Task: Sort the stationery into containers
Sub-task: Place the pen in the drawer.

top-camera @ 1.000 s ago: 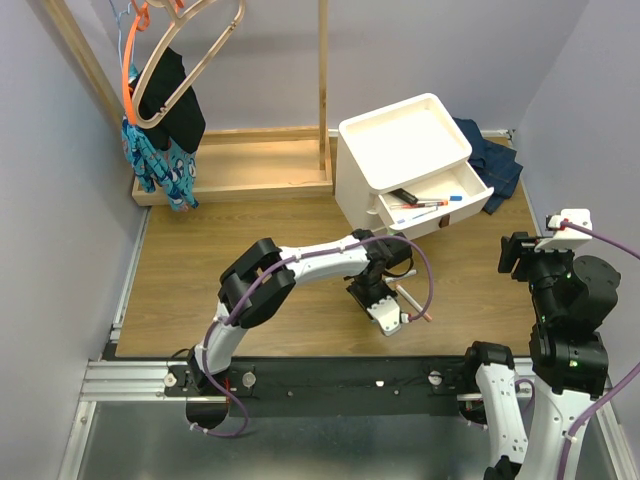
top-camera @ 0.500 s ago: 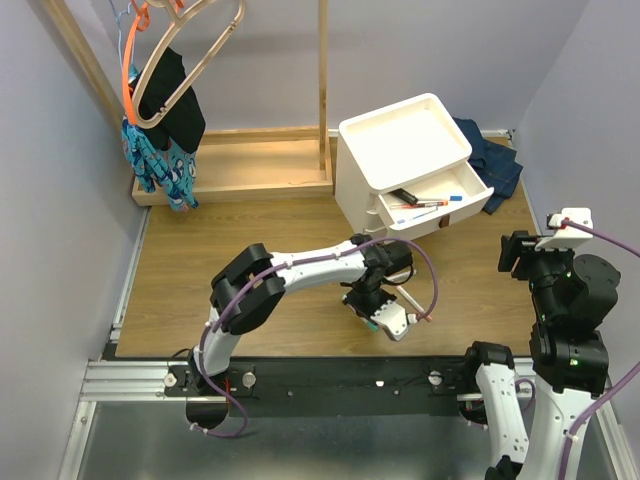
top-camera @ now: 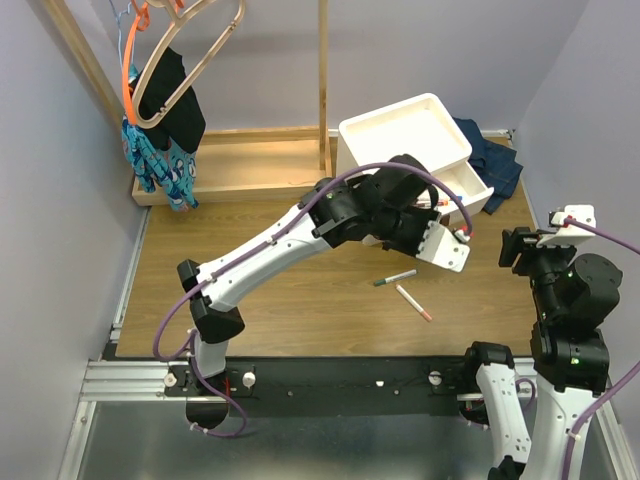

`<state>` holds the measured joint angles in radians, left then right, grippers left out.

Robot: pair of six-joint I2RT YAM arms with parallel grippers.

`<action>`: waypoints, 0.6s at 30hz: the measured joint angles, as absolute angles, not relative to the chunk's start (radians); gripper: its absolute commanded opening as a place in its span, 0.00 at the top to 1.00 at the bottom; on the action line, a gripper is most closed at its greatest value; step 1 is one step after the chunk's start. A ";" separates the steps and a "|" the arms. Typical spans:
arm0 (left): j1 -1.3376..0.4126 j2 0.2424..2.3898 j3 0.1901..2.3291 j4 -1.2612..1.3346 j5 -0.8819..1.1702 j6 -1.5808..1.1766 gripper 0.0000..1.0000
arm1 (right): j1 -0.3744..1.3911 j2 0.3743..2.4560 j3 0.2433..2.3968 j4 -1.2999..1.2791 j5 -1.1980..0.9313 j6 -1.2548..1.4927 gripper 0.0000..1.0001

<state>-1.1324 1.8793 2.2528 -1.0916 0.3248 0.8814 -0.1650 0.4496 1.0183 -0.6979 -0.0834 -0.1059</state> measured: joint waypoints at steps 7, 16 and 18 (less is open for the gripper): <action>-1.132 1.952 2.322 -0.945 0.143 0.823 0.94 | -0.165 0.444 1.018 -0.682 -0.067 -0.106 0.32; -1.108 2.164 2.455 -0.850 -0.020 0.652 0.93 | -0.165 0.431 1.018 -0.683 -0.044 -0.097 0.32; -1.103 2.165 2.454 -0.841 -0.039 0.630 0.91 | -0.165 0.431 1.018 -0.683 -0.039 -0.097 0.32</action>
<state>-1.1030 2.1647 2.4538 -0.8413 -0.0395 0.6300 -0.1646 0.4309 1.0183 -0.6830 -0.0387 -0.0967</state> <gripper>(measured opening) 0.076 0.674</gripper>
